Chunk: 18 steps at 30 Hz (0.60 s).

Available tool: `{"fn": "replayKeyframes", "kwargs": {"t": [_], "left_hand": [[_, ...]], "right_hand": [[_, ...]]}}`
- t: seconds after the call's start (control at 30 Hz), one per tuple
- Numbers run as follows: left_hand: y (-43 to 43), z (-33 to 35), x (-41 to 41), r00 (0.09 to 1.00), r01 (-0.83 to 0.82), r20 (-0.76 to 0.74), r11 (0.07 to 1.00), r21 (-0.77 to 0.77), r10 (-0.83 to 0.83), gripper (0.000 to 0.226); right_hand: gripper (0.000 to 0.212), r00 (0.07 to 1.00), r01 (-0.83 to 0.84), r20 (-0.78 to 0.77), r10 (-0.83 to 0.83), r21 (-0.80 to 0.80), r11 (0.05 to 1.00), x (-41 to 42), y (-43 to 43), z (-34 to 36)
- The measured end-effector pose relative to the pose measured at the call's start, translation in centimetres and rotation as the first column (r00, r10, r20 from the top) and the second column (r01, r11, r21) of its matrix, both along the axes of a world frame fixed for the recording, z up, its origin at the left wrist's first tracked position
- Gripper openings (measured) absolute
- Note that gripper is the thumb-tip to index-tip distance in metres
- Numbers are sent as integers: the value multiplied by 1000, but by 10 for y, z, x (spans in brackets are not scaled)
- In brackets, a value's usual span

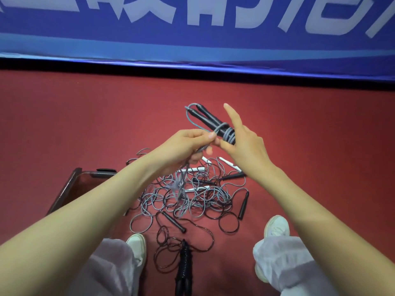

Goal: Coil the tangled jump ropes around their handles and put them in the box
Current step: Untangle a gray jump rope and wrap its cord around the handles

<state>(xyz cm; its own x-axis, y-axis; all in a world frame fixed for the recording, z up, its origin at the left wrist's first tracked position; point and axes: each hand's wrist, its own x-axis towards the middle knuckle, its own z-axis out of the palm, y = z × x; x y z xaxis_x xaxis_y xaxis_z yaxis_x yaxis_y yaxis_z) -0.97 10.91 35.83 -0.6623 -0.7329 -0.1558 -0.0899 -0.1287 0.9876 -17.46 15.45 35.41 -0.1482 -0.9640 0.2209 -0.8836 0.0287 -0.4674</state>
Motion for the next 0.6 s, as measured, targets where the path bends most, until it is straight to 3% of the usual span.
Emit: {"fn": "replayKeyframes", "kwargs": {"t": [0.13,0.23,0.3,0.4,0.5,0.6], "left_hand": [[-3,1,4,999,-34,24,999,-28,35,25],[-3,-2,5,994,-102,20,990,-98,104,50],[-3,-1,5,987,-157,-6,963,-217,160,38],[1,-1,3,979,-203,-39,922,-330,202,9],[6,-5,-1,966,-260,-75,928,-268,249,4],[6,-5,-8,956,-290,-79,952,-92,284,14]], "right_hand": [[76,934,-98,345,94,-7,995,3,2,5],[77,858,-154,493,143,-18,988,2,3,2],[74,895,-117,433,111,-14,993,4,3,5],[70,990,-7,138,4,26,1000,4,-1,2],[65,992,89,-99,-82,62,994,2,-2,-1],[61,979,152,-149,-142,60,987,3,-4,1]]}}
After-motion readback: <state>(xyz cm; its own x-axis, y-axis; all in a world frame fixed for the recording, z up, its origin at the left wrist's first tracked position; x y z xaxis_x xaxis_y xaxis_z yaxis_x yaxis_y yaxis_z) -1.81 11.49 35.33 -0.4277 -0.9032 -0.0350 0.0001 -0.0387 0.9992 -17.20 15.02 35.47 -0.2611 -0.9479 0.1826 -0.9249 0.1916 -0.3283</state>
